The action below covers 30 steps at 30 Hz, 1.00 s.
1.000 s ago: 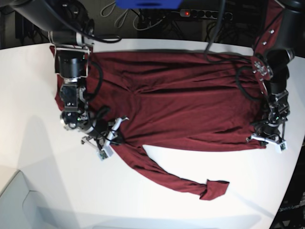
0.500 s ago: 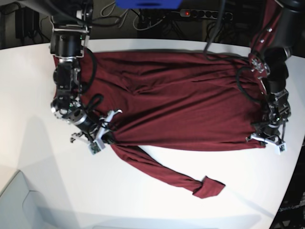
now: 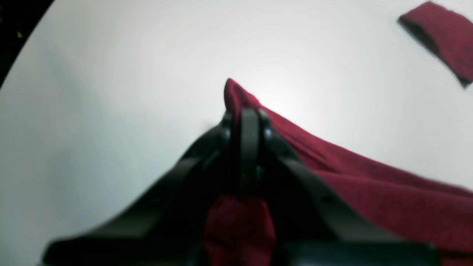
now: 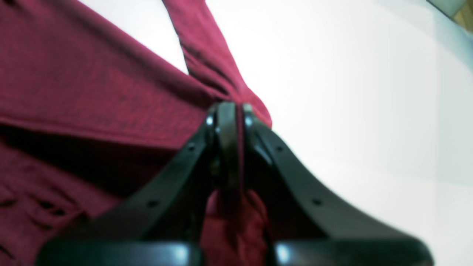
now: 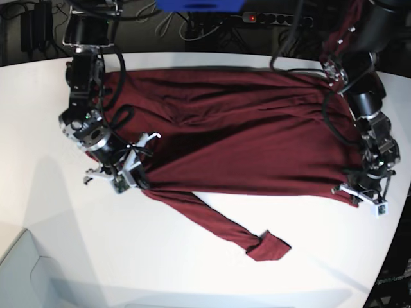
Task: Layout the t-shirt on the table in an organized manner, then fold the t-shirt properly
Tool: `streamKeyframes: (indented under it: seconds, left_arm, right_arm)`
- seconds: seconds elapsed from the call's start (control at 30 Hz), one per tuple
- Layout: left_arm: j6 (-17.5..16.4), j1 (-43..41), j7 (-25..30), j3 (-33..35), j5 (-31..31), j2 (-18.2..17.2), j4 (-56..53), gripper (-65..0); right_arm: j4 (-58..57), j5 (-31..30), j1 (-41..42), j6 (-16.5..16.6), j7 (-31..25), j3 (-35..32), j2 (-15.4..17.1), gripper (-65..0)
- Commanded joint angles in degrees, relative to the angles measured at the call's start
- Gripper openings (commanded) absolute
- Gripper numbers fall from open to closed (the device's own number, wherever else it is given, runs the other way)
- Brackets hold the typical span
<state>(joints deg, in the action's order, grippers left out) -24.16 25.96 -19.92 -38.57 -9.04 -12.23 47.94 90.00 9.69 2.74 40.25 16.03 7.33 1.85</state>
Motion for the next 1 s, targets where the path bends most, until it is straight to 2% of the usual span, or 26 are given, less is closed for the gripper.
streamKeyframes:
  seconds: [0.0,0.33,0.7,0.87,0.97]
  left_arm:
    - [-0.2,1.1,0.7,0.0,0.6,-0.4,3.3,-64.6]
    - [-0.2,-4.1,-2.7,-0.1,0.6,0.4,13.6,-64.6]
    - [-0.2,-10.5,-2.7,-0.2,0.6,0.7,20.4,-64.6]
    - [-0.2,-12.4,-2.7,-3.6,0.6,2.9,23.7,-64.6]
    - [-0.3,-13.9,-2.7,-5.2,0.6,3.9,25.5,-64.6]
  right_arm:
    - [2.4,-1.1,0.5,-0.2,-1.7,0.1,0.1,-65.0]
    - [10.1,-1.1,-5.7,-0.2,-2.1,0.1,0.1,-65.0]
    - [16.9,-1.2,-14.6,-0.2,-2.2,0.1,0.1,-65.0]
    - [19.2,-6.5,-18.2,-0.2,-2.2,0.1,0.5,-65.0]
    - [19.4,-7.3,-19.7,-0.2,-2.2,0.1,0.6,-65.0]
